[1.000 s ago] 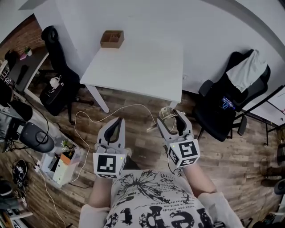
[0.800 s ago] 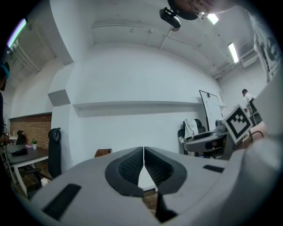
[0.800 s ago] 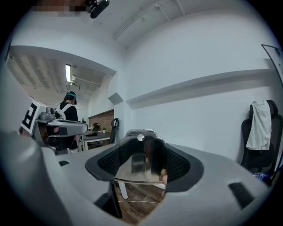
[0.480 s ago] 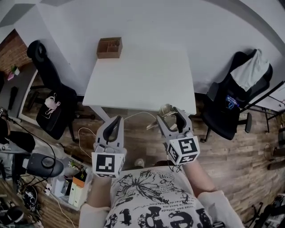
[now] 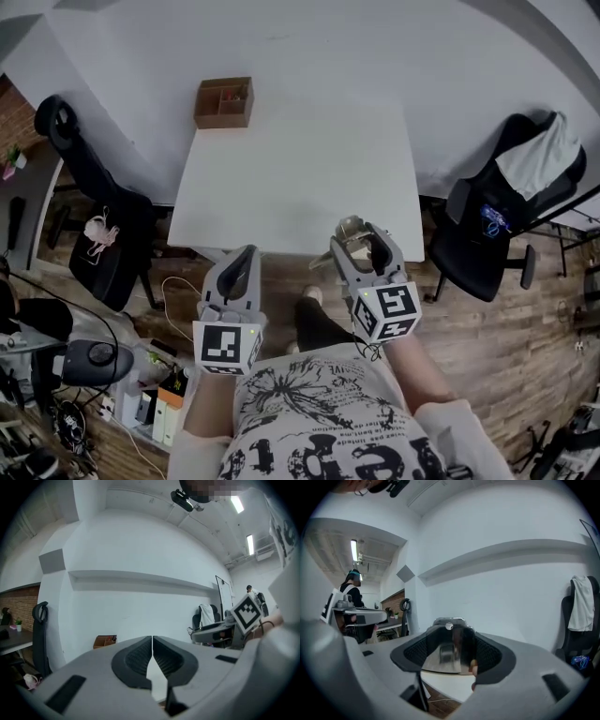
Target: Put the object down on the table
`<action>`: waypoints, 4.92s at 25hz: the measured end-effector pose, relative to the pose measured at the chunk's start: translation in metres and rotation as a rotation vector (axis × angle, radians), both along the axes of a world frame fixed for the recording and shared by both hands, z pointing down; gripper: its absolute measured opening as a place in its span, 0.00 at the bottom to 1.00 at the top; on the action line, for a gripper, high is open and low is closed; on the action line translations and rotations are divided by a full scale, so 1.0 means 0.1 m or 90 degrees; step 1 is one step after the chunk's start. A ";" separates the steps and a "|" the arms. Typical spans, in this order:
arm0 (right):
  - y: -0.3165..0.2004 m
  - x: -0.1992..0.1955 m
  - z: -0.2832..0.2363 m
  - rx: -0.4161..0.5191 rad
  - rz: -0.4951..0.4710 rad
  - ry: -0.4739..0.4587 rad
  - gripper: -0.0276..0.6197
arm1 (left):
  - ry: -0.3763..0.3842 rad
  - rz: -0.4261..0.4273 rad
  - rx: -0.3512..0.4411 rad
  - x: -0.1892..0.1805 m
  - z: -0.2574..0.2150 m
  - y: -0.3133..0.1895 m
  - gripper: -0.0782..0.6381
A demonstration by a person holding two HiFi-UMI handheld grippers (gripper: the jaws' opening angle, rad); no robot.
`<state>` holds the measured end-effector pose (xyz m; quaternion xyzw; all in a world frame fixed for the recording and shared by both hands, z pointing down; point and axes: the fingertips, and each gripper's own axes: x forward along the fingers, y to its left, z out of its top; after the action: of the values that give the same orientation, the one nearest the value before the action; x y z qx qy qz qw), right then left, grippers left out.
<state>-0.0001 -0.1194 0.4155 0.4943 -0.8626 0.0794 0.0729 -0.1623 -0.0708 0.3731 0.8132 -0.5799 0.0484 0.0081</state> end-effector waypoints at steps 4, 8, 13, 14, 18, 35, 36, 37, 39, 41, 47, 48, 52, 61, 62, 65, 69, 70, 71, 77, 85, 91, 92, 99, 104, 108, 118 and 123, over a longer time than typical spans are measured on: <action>-0.60 0.05 0.04 -0.013 0.009 -0.003 0.48 | -0.004 0.007 -0.003 0.05 -0.06 -0.61 0.13; -1.20 0.10 0.07 -0.019 0.011 0.001 0.48 | 0.000 0.005 -0.004 0.09 -0.11 -1.22 0.13; -1.70 0.14 0.21 -0.043 0.010 0.009 0.48 | -0.003 0.018 -0.006 0.19 -0.03 -1.72 0.13; -1.77 0.13 0.25 -0.050 0.009 0.012 0.48 | -0.002 0.020 -0.009 0.20 -0.01 -1.80 0.13; -2.04 0.06 0.46 -0.075 0.006 0.026 0.48 | 0.020 0.045 -0.016 0.20 0.12 -2.08 0.13; -2.55 -0.38 2.00 -0.292 0.124 0.125 0.48 | 0.004 0.155 -0.125 -0.39 0.75 -2.78 0.13; -2.57 -0.39 2.08 -0.303 0.130 0.133 0.48 | 0.005 0.159 -0.129 -0.41 0.80 -2.82 0.13; -2.59 -0.40 2.16 -0.314 0.135 0.140 0.48 | 0.007 0.162 -0.132 -0.44 0.84 -2.85 0.13; -2.62 -0.40 2.29 -0.335 0.145 0.149 0.48 | 0.009 0.167 -0.138 -0.47 0.93 -2.89 0.13; -2.64 -0.39 2.39 -0.349 0.152 0.161 0.48 | 0.010 0.171 -0.147 -0.50 1.02 -2.91 0.13; -2.71 -0.34 2.62 -0.379 0.176 0.181 0.48 | 0.012 0.181 -0.185 -0.54 1.25 -2.94 0.13; -2.73 -0.33 2.63 -0.383 0.179 0.175 0.48 | 0.013 0.182 -0.188 -0.53 1.27 -2.95 0.13; -2.77 -0.33 2.68 -0.393 0.188 0.167 0.48 | 0.016 0.183 -0.198 -0.54 1.34 -3.01 0.13; -2.79 -0.32 2.72 -0.436 0.201 0.188 0.49 | 0.018 0.184 -0.176 -0.54 1.41 -3.06 0.13; -2.78 -0.33 2.71 -0.439 0.199 0.187 0.49 | 0.017 0.184 -0.176 -0.54 1.40 -3.06 0.13; -2.76 -0.35 2.60 -0.438 0.198 0.167 0.50 | 0.016 0.183 -0.174 -0.53 1.31 -3.06 0.13; -2.75 -0.39 2.22 -0.394 0.187 0.128 0.50 | 0.013 0.177 -0.143 -0.52 1.16 -3.04 0.13; -2.75 -0.42 2.10 -0.377 0.178 0.121 0.50 | 0.013 0.175 -0.137 -0.52 1.11 -3.04 0.13; -2.76 -0.44 1.97 -0.357 0.170 0.114 0.49 | 0.012 0.174 -0.131 -0.52 1.05 -3.03 0.13; -2.83 -0.48 0.92 -0.117 0.142 0.092 0.14 | 0.008 0.160 -0.086 -0.49 0.72 -3.00 0.13; -2.80 -0.47 0.07 0.031 0.124 0.069 0.03 | -0.002 0.135 -0.042 -0.50 0.28 -3.02 0.13; -2.76 -0.48 -0.32 0.065 0.085 0.007 0.03 | -0.009 0.120 0.001 -0.53 0.00 -3.09 0.13; -2.75 -0.49 -0.37 0.073 0.079 0.000 0.03 | -0.010 0.118 0.006 -0.53 -0.04 -3.09 0.13; -2.76 -0.52 -0.50 0.092 0.061 -0.013 0.03 | -0.007 0.109 0.033 -0.53 -0.24 -3.10 0.13; -2.74 -0.55 -0.50 0.095 0.052 -0.014 0.03 | -0.003 0.097 0.036 -0.54 -0.29 -3.08 0.13; -2.74 -0.57 -0.49 0.093 0.045 -0.016 0.03 | -0.001 0.087 0.036 -0.58 -0.29 -3.07 0.13; -2.67 -0.63 -0.56 0.116 0.034 0.003 0.03 | -0.003 0.076 0.042 -0.59 -0.35 -3.03 0.13; -2.62 -0.66 -0.59 0.116 0.028 -0.001 0.03 | 0.000 0.071 0.040 -0.59 -0.36 -3.00 0.13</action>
<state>-0.0665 -0.3811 0.3564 0.5177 -0.8552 0.0030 0.0251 -0.2218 -0.3709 0.3372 0.8442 -0.5348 0.0304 -0.0197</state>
